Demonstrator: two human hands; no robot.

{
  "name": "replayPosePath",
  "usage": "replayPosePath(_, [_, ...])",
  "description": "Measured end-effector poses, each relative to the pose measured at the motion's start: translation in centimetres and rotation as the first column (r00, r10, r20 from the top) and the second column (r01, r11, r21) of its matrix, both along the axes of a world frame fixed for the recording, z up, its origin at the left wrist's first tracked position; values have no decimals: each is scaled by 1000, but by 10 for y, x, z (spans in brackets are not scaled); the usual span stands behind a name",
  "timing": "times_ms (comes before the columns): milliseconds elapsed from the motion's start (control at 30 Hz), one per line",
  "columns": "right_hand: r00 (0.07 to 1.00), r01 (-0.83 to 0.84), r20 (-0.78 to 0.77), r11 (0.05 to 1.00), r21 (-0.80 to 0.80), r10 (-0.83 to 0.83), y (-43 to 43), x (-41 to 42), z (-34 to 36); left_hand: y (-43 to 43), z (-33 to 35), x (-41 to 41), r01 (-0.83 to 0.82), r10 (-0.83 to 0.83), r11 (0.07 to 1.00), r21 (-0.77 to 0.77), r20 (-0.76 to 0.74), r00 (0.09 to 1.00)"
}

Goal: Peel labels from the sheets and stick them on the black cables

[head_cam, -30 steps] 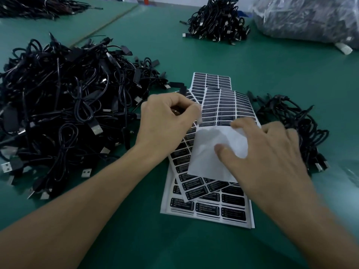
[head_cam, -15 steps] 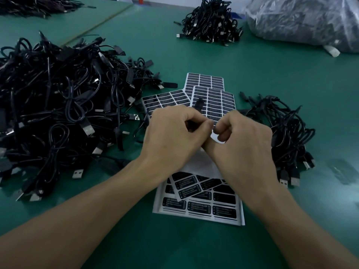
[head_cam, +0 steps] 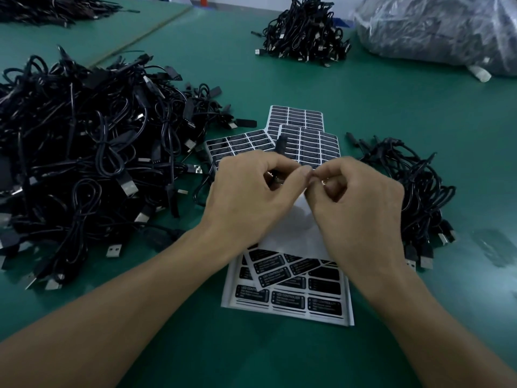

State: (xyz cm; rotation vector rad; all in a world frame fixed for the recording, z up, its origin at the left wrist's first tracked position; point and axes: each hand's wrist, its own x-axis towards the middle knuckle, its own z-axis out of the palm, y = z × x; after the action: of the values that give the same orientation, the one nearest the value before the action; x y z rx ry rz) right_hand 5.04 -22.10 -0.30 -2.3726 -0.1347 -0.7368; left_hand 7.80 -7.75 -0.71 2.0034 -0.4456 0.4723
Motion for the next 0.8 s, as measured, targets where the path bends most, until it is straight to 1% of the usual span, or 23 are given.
replayPosePath(67, [1000,15,6,997,80,-16,-3,1,1,1,0,0,-21,21,1000,8,-3,1000])
replayPosePath(133, [1000,23,2,972,232,-24,-6,2,1,2,-1,1,-27,25,998,64,37,999])
replayPosePath(167, [1000,19,-7,943,333,-18,-7,2,2,3,-1,1,-20,11,991,129,73,997])
replayPosePath(233, [999,2,-30,853,523,16,-7,2,4,5,-1,1,14,-53,960,280,133,990])
replayPosePath(300, [997,-19,-44,777,629,59,-6,1,6,7,1,1,35,-117,914,405,180,977])
replayPosePath(333, [996,-30,-45,764,645,77,-4,1,6,7,2,1,31,-141,887,461,207,968])
replayPosePath(400, [994,-39,-52,776,629,92,-2,1,6,9,4,1,22,-180,840,542,240,954])
replayPosePath(500, [993,-48,-50,772,634,103,-1,0,7,9,3,0,24,-215,815,579,263,941])
replayPosePath(600, [992,-47,-56,758,651,110,-4,0,6,8,2,0,17,-203,835,550,278,939])
replayPosePath(700, [991,-44,-72,782,622,113,-5,-1,7,10,2,1,13,-180,865,502,285,942])
replayPosePath(800, [985,-90,-61,775,625,163,-5,0,7,11,1,2,20,-155,904,428,284,946])
